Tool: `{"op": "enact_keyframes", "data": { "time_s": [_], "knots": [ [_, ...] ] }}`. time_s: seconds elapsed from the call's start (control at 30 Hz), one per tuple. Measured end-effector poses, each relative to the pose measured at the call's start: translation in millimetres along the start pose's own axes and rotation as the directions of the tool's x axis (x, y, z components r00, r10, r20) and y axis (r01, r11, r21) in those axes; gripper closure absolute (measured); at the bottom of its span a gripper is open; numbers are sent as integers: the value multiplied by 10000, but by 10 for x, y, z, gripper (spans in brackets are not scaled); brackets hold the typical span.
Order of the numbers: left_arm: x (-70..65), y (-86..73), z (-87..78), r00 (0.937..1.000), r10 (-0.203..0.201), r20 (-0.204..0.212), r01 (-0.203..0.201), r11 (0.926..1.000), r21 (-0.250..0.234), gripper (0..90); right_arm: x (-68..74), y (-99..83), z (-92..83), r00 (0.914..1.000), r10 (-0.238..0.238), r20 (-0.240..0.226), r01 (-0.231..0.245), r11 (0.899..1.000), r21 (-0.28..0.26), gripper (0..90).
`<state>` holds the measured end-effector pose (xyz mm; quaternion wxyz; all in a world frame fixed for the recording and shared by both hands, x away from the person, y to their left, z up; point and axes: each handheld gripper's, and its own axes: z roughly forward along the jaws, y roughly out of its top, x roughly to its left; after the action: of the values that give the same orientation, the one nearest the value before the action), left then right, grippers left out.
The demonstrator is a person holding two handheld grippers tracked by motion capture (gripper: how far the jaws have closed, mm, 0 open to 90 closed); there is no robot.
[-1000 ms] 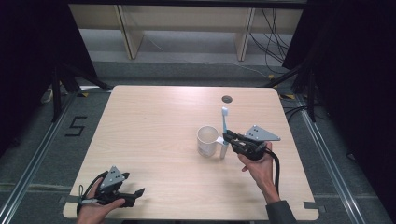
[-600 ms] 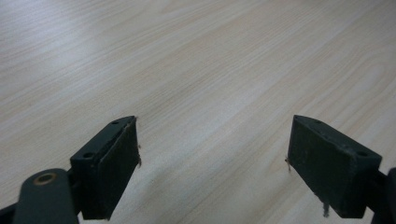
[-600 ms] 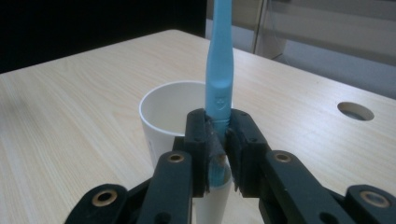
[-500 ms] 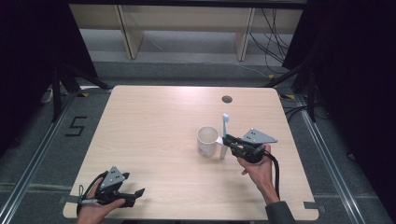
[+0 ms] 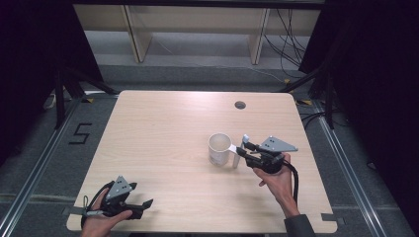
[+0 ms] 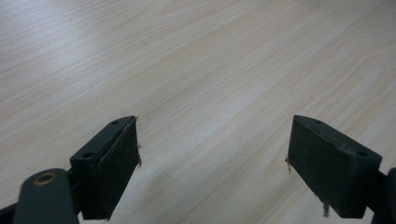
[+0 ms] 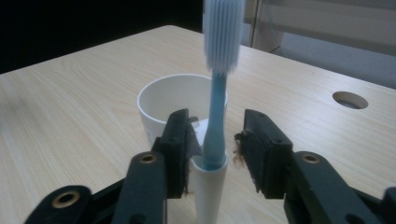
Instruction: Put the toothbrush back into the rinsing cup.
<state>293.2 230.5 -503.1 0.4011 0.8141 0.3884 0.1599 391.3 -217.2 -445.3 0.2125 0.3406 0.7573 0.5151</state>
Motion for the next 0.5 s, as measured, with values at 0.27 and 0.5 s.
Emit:
{"op": "enact_keyframes", "data": {
  "time_s": [0.27, 0.5],
  "knots": [
    [-1, 1, 0, 10000, -14, 18, 14, 10000, -5, 159, 31, 40, -113, 9992, 392, 9, -392, 9990, 194, 415],
    [1, 2, -4, 10000, 19, 17, -19, 10000, 13, 159, 28, 39, -187, 9992, 390, 65, -392, 9991, 191, 394]
  ]
}}
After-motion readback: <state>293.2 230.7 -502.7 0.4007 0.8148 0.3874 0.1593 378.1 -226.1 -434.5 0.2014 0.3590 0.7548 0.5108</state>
